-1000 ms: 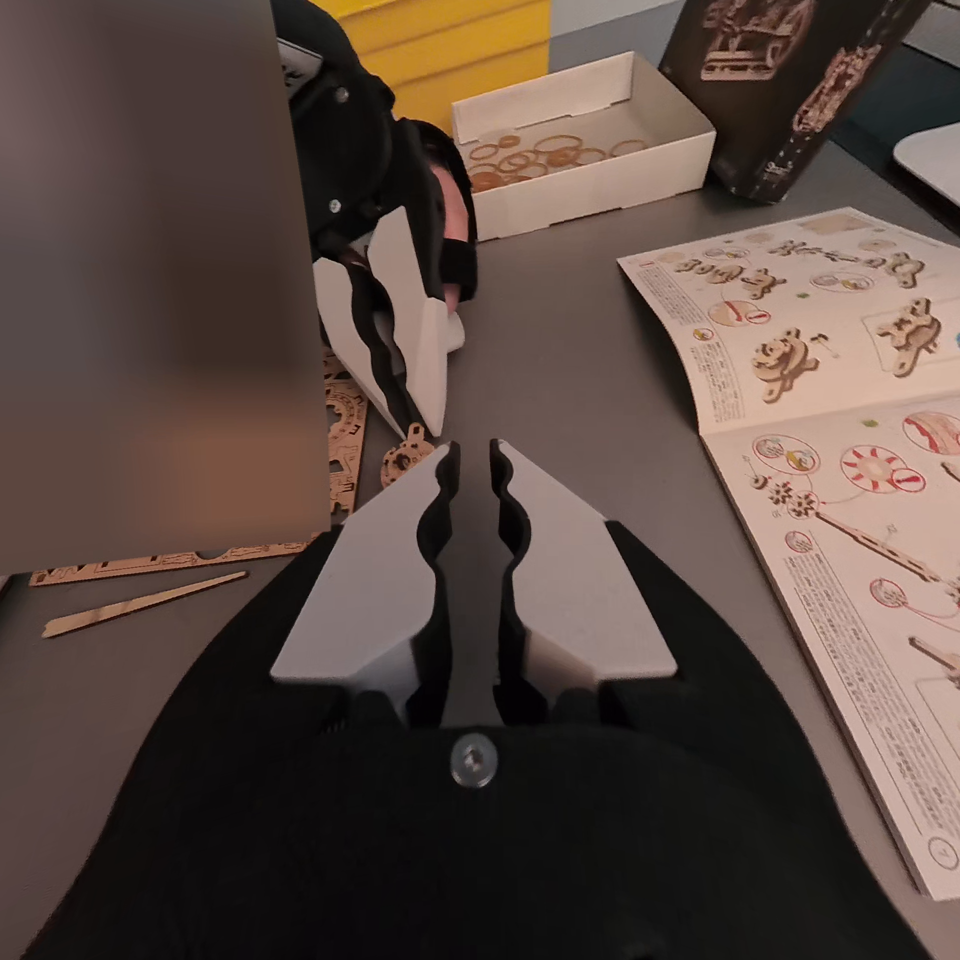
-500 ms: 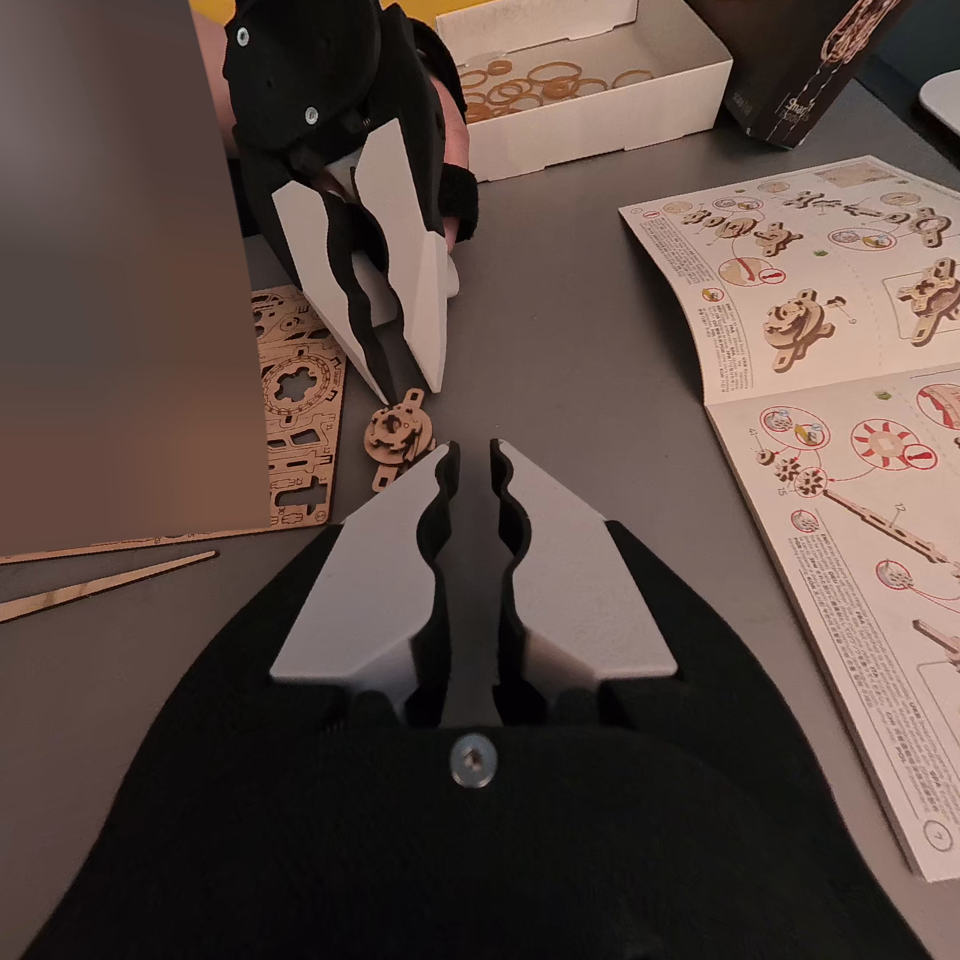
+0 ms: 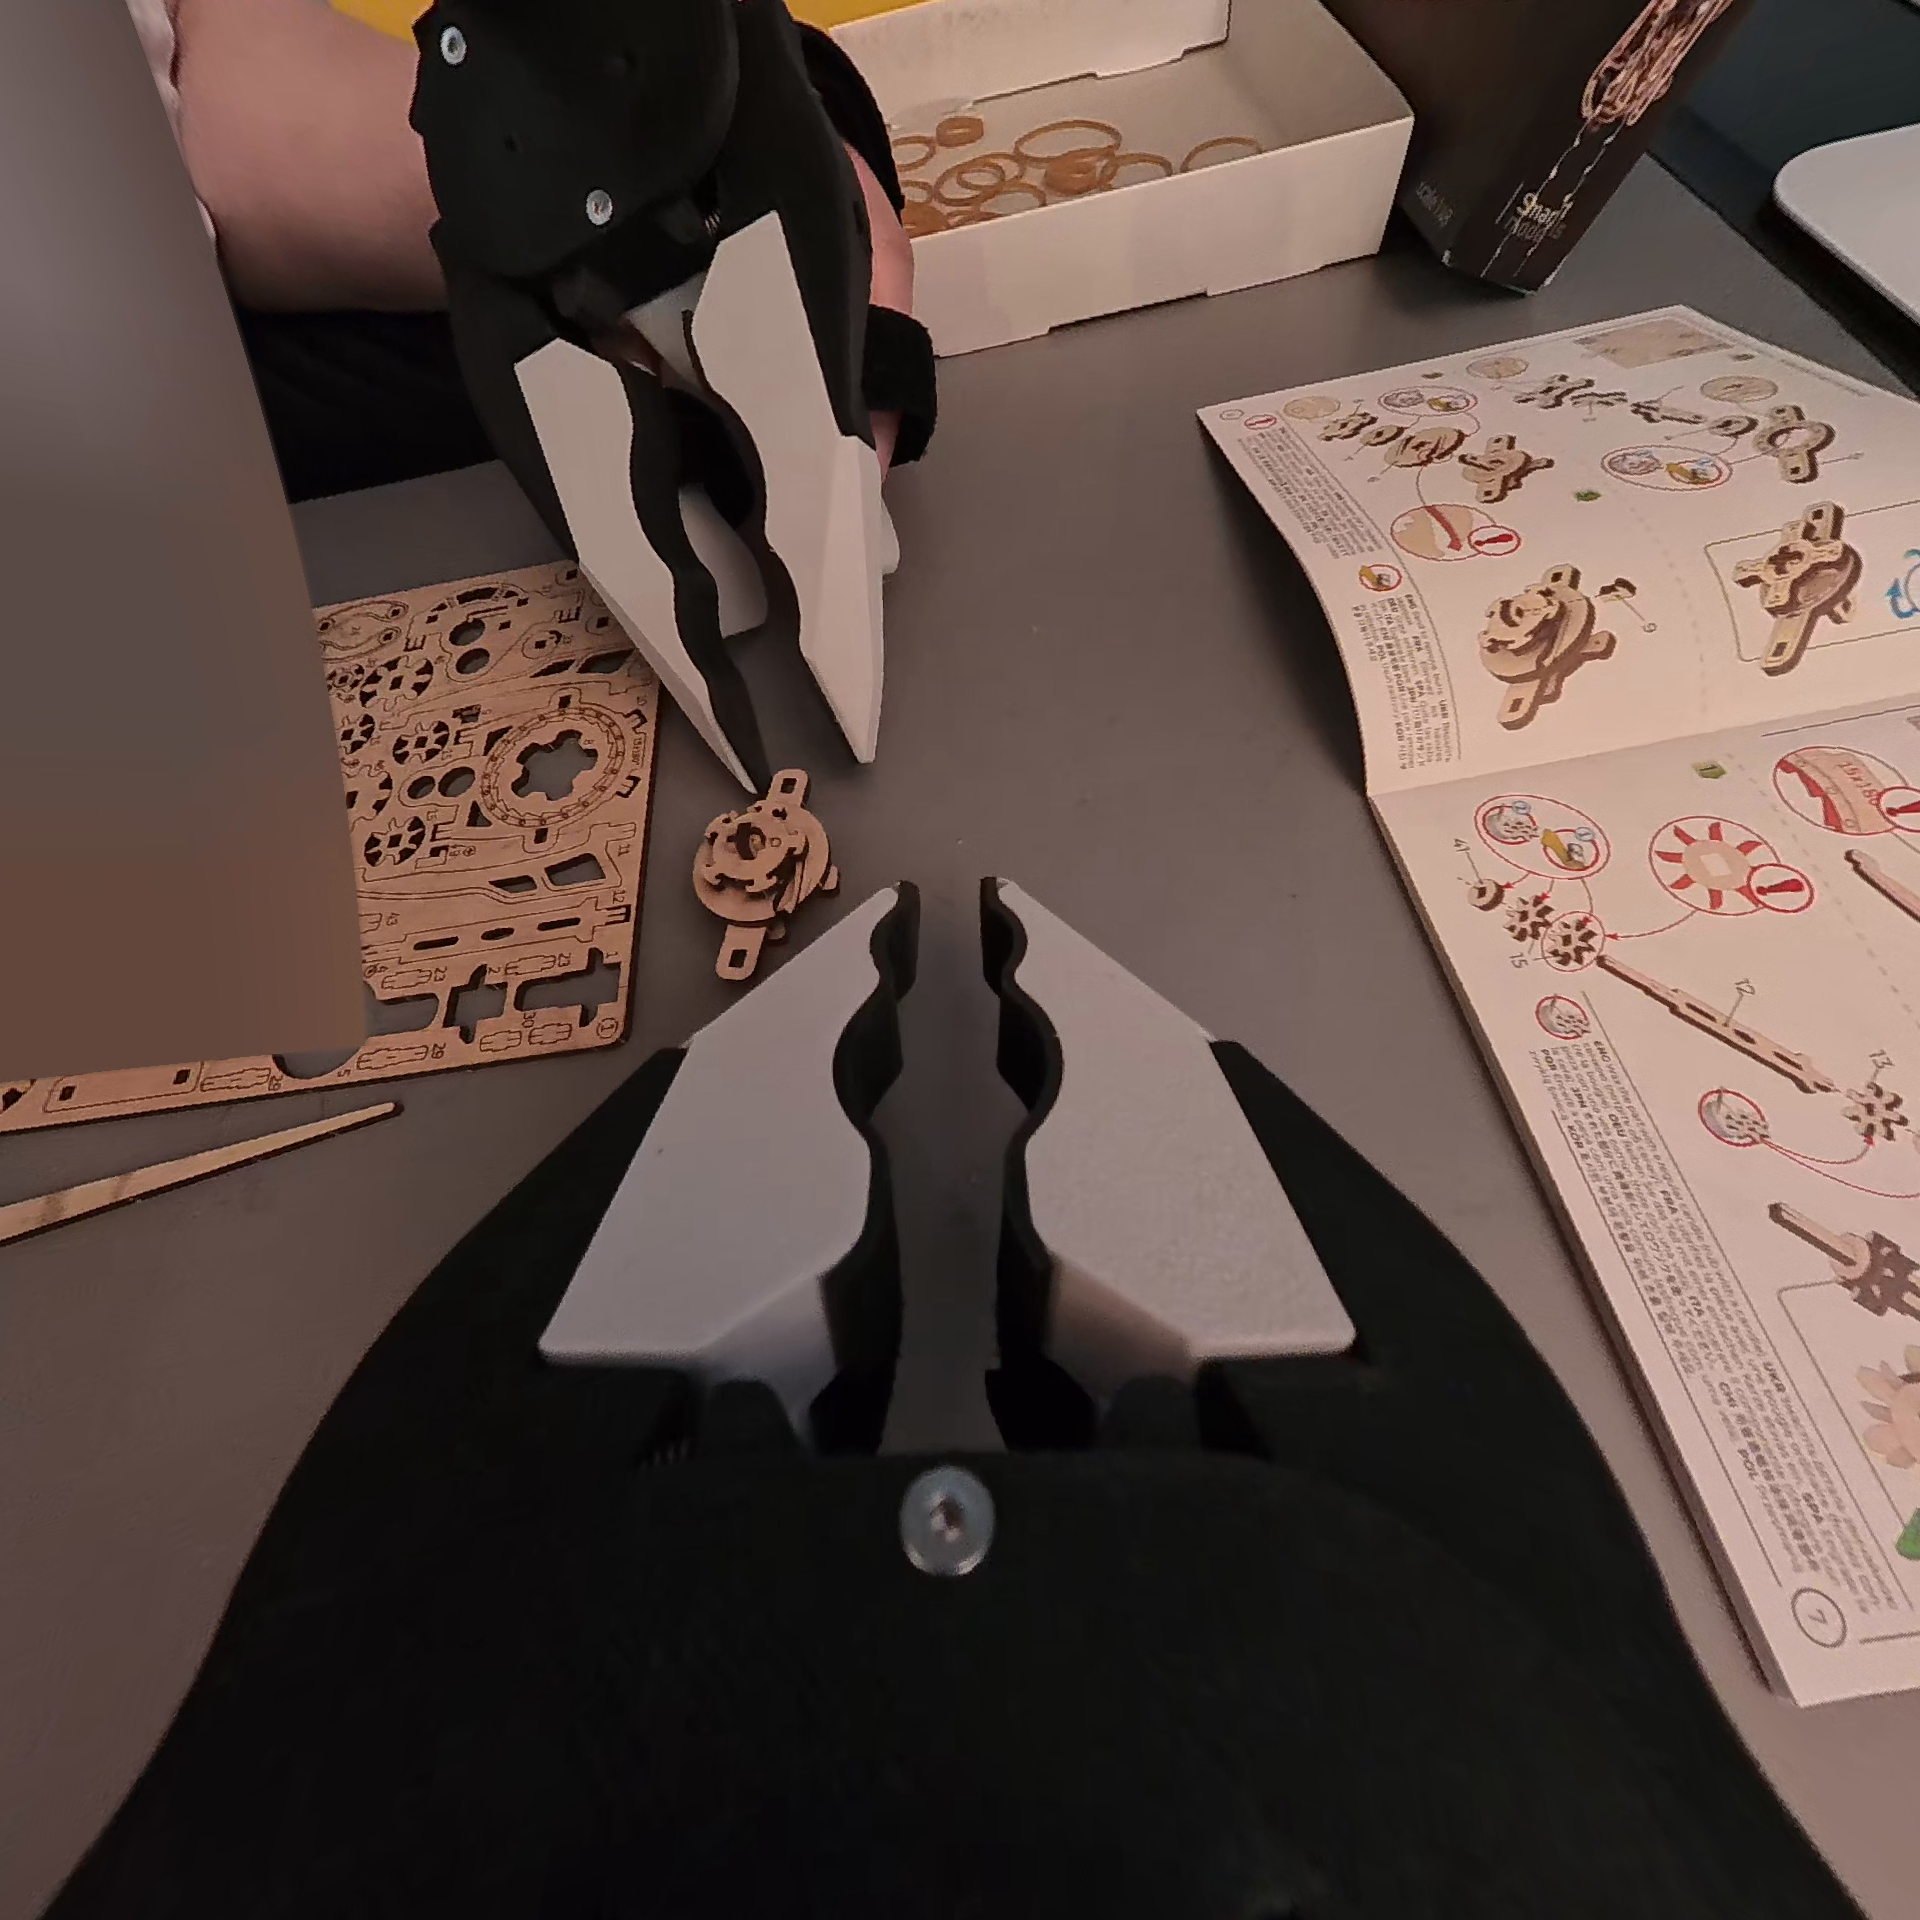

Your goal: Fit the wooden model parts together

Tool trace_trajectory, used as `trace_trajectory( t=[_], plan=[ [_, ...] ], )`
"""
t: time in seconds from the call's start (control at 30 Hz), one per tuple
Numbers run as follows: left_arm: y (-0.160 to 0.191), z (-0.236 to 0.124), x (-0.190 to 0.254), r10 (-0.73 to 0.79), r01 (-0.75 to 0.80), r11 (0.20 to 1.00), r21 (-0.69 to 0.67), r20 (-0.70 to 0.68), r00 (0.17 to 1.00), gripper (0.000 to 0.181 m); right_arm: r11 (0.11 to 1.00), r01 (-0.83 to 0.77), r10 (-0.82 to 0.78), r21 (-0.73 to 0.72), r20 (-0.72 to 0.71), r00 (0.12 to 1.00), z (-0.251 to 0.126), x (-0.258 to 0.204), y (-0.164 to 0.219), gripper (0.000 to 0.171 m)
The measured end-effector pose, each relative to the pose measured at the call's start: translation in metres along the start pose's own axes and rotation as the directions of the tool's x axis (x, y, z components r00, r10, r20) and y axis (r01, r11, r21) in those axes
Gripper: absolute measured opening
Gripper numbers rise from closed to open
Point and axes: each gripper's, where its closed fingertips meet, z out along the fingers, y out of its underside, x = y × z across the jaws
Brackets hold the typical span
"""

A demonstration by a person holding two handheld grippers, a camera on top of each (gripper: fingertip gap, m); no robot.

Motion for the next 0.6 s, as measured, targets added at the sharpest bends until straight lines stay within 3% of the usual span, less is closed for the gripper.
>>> trace_trajectory(
  t=[0.6],
  plan=[
    [0.0002,0.0004,0.002,-0.007,0.007,1.0,-0.002,-0.02,1.0,0.018,0.999,-0.042,0.042,-0.008,-0.03,0.999,0.0002,0.007,0.0019,0.01]
  ],
)
